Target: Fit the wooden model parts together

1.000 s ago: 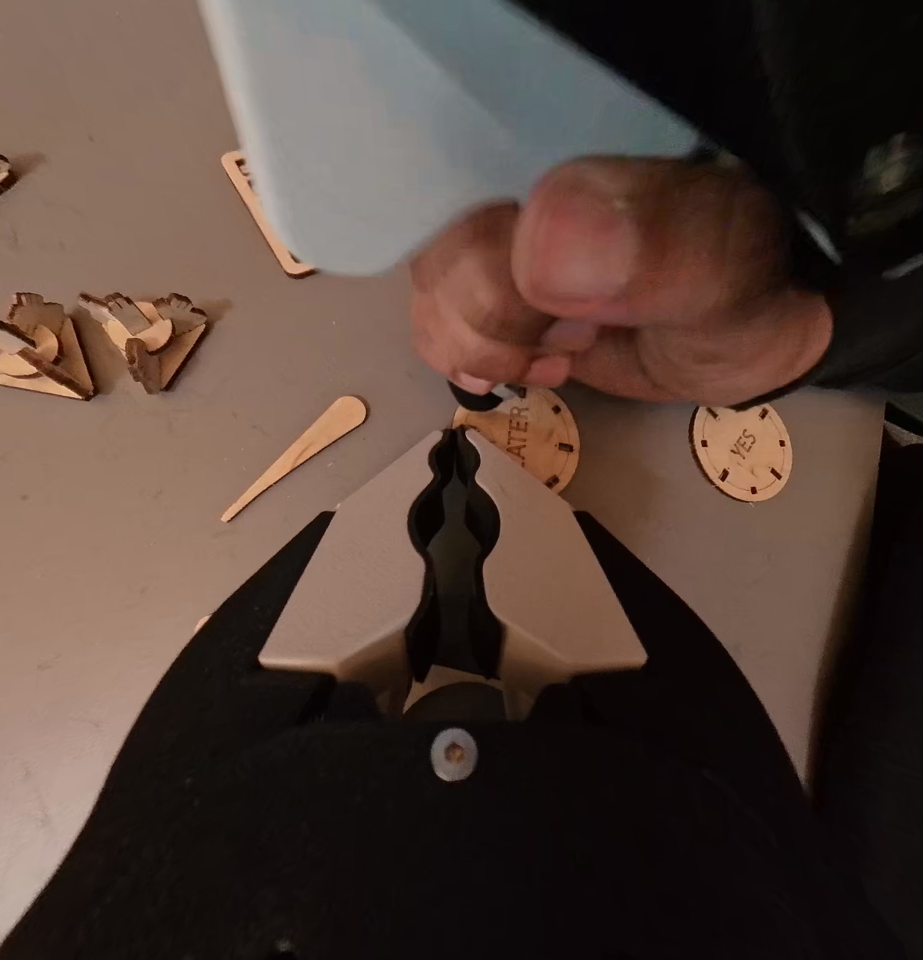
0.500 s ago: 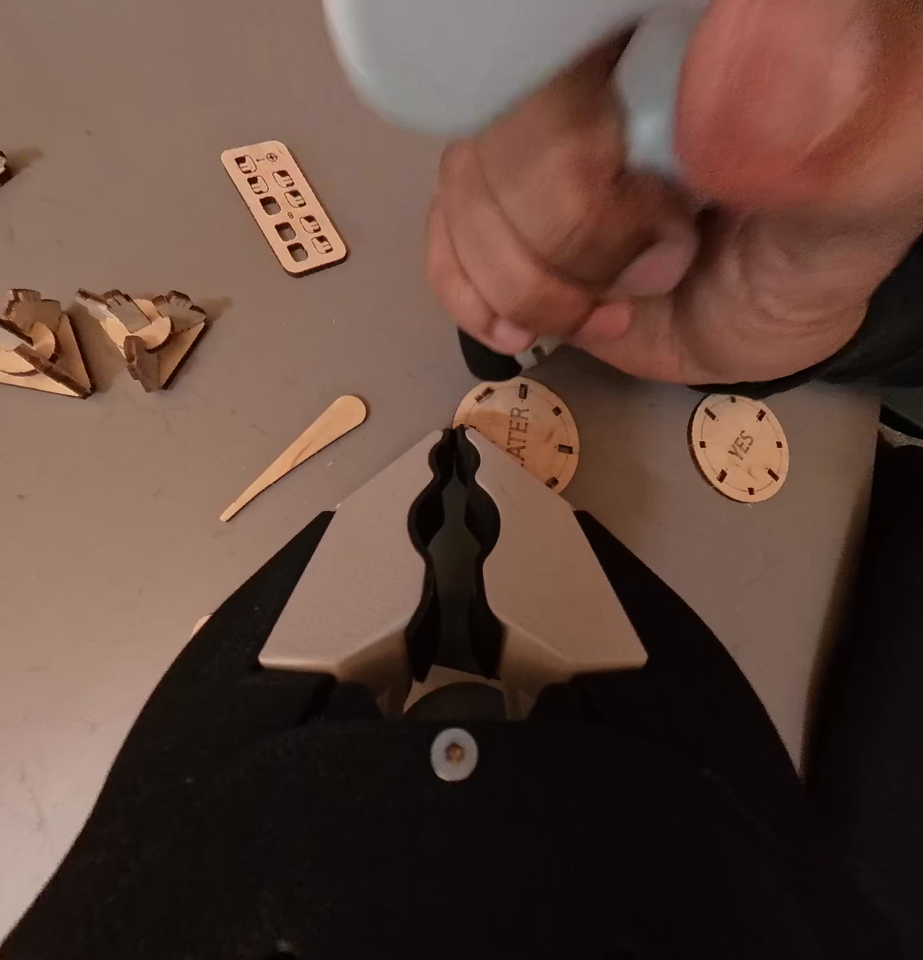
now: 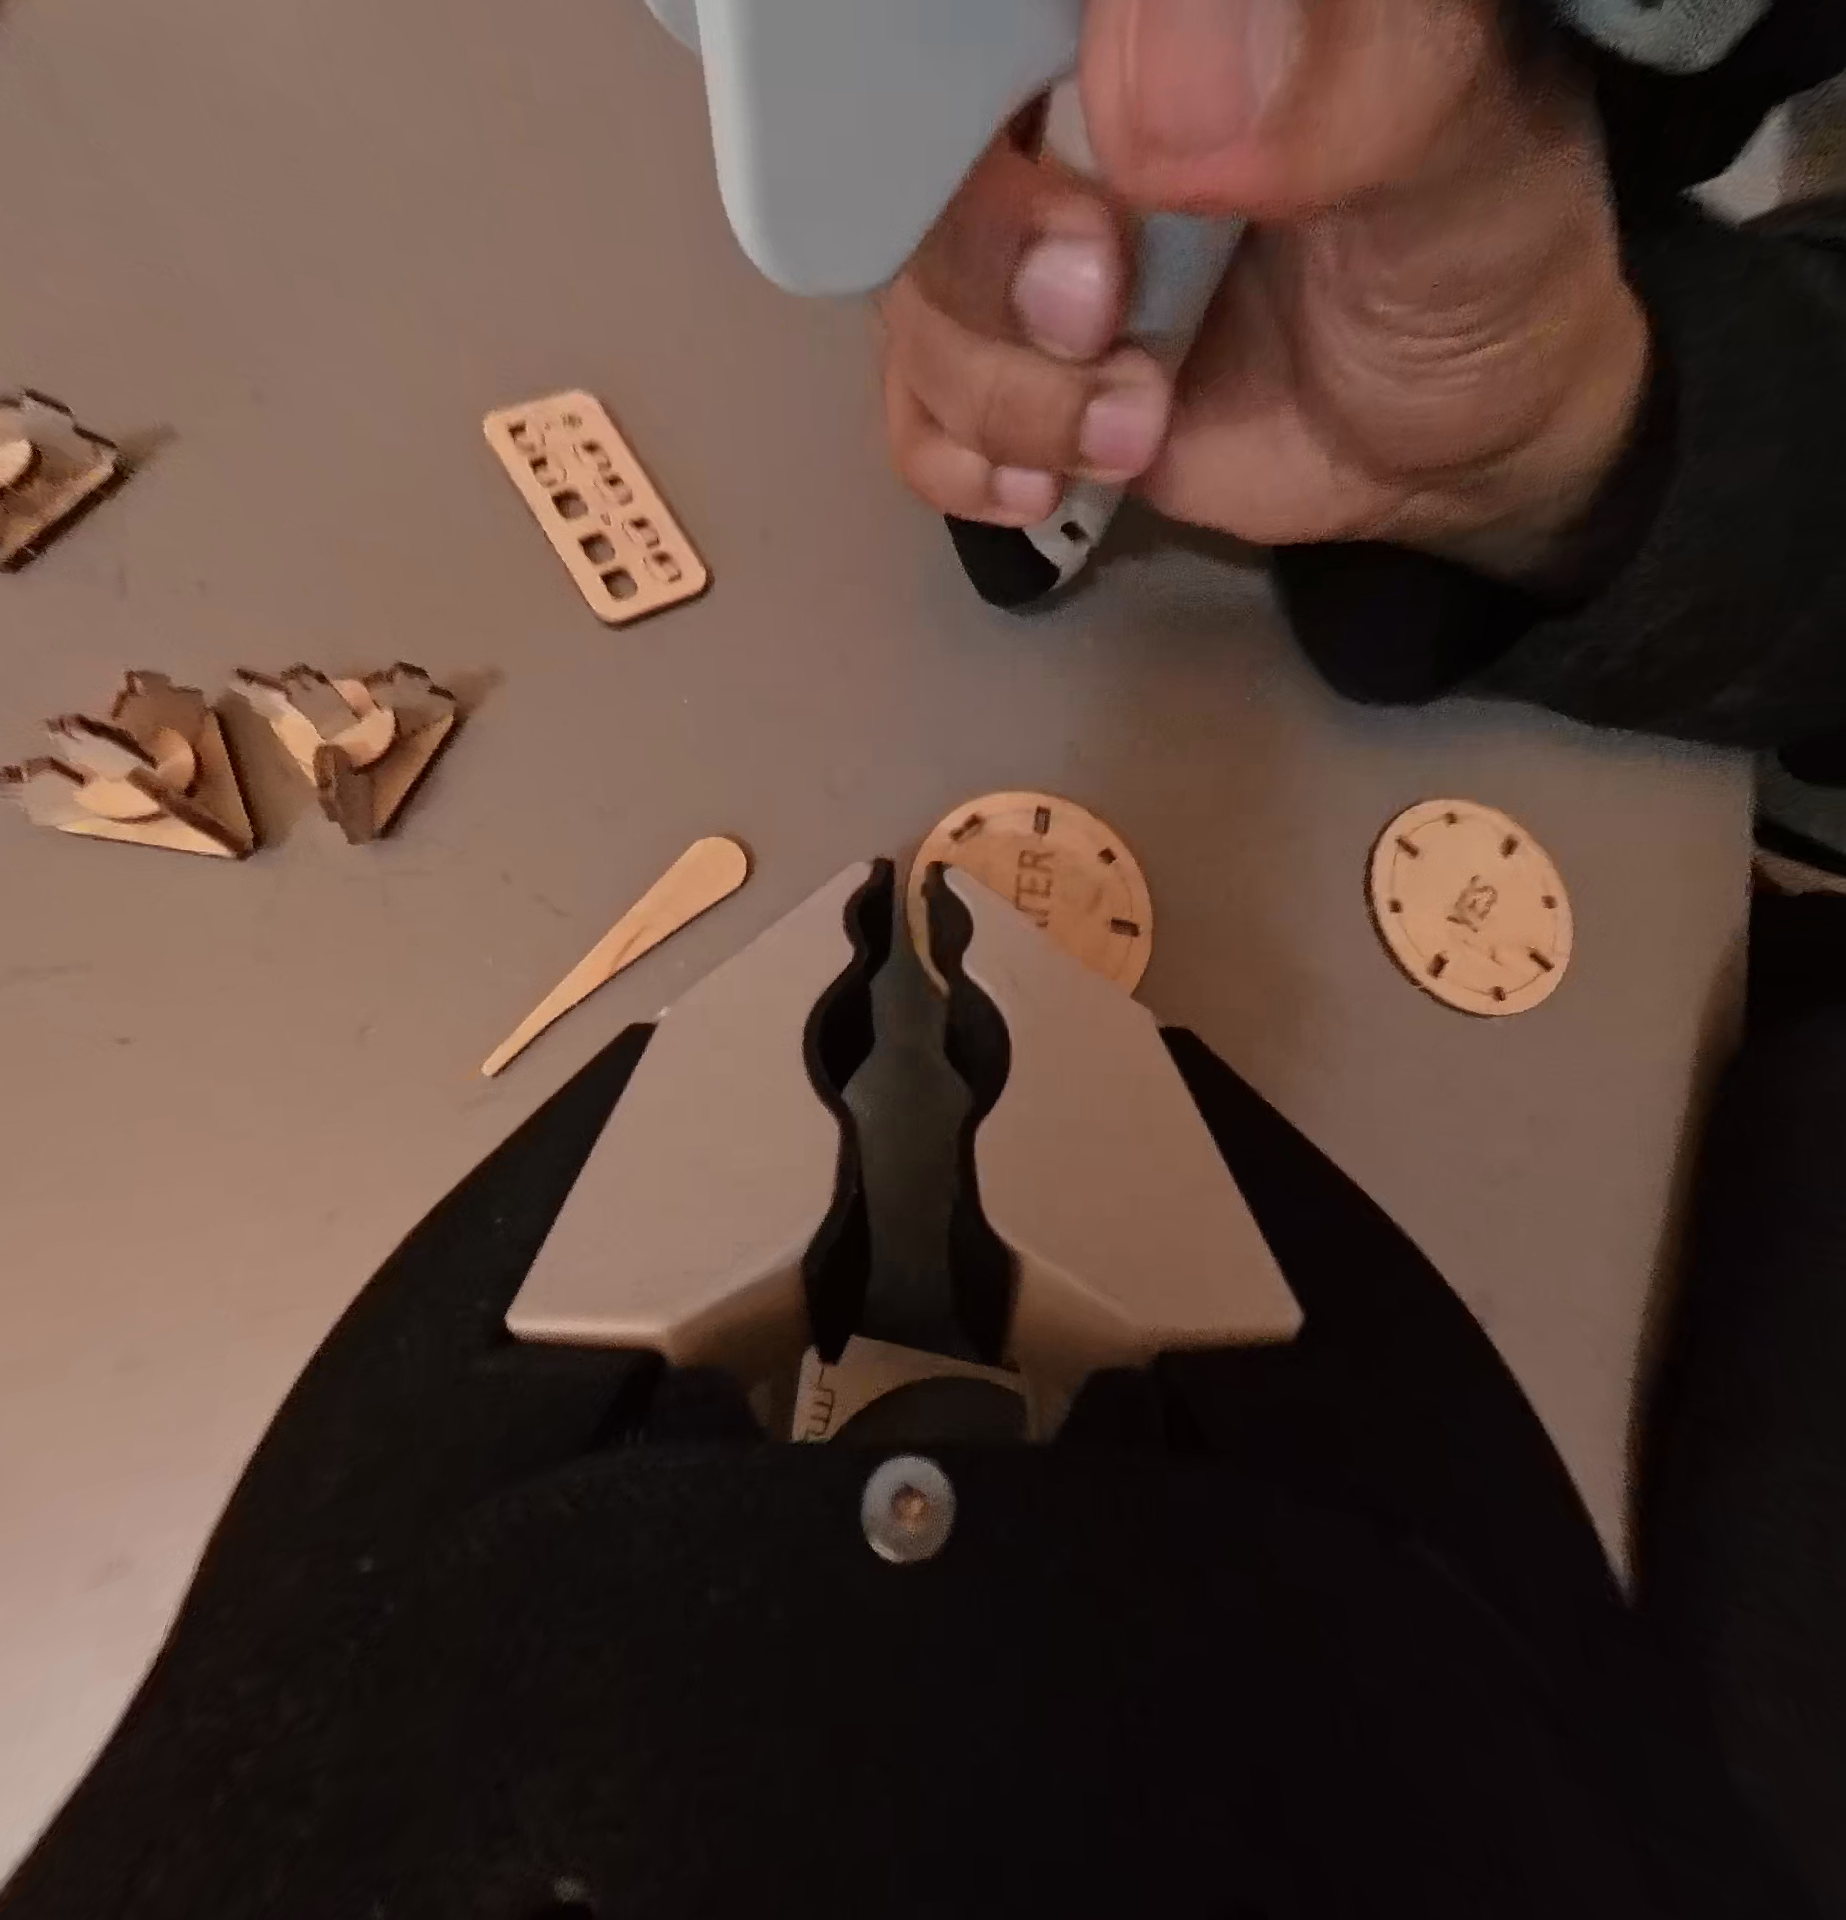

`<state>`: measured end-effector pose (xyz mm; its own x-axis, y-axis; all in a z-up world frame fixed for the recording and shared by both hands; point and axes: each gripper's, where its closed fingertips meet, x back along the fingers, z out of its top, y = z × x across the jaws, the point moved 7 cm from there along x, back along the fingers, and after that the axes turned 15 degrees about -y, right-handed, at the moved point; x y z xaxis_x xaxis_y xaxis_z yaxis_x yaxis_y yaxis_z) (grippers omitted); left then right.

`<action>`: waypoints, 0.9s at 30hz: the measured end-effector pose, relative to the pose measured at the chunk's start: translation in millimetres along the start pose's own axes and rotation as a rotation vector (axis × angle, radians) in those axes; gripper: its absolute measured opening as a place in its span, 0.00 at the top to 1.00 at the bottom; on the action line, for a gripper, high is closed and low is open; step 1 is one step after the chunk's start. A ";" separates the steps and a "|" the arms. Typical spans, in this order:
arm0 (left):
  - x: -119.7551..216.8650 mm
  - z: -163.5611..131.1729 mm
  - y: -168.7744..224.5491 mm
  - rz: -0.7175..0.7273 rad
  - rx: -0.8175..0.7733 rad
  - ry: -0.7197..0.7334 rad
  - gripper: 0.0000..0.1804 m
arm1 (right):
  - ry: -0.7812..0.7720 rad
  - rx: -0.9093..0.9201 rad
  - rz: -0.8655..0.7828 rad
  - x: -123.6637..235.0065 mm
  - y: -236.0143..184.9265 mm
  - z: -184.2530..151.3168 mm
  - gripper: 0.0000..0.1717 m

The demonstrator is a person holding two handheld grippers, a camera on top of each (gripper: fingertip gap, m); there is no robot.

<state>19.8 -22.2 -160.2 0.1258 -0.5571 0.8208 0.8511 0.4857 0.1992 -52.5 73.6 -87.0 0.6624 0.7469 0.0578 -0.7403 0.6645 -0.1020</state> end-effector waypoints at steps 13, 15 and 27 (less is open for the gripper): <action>-13.4 0.2 24.9 -0.001 -0.182 -0.093 0.61 | -0.008 -0.068 -0.008 5.3 15.3 7.8 0.81; -13.1 -0.4 24.1 0.039 -0.189 -0.106 0.69 | -0.001 -0.055 -0.009 7.3 12.9 10.7 0.81; -12.8 -0.7 23.3 0.023 -0.189 -0.099 0.71 | 0.044 -0.260 -0.077 11.5 14.5 15.6 1.00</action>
<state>38.3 -4.3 -166.4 0.1036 -0.4737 0.8746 0.9303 0.3573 0.0833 -57.4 92.2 -72.4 0.7242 0.6889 0.0322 -0.6371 0.6862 -0.3509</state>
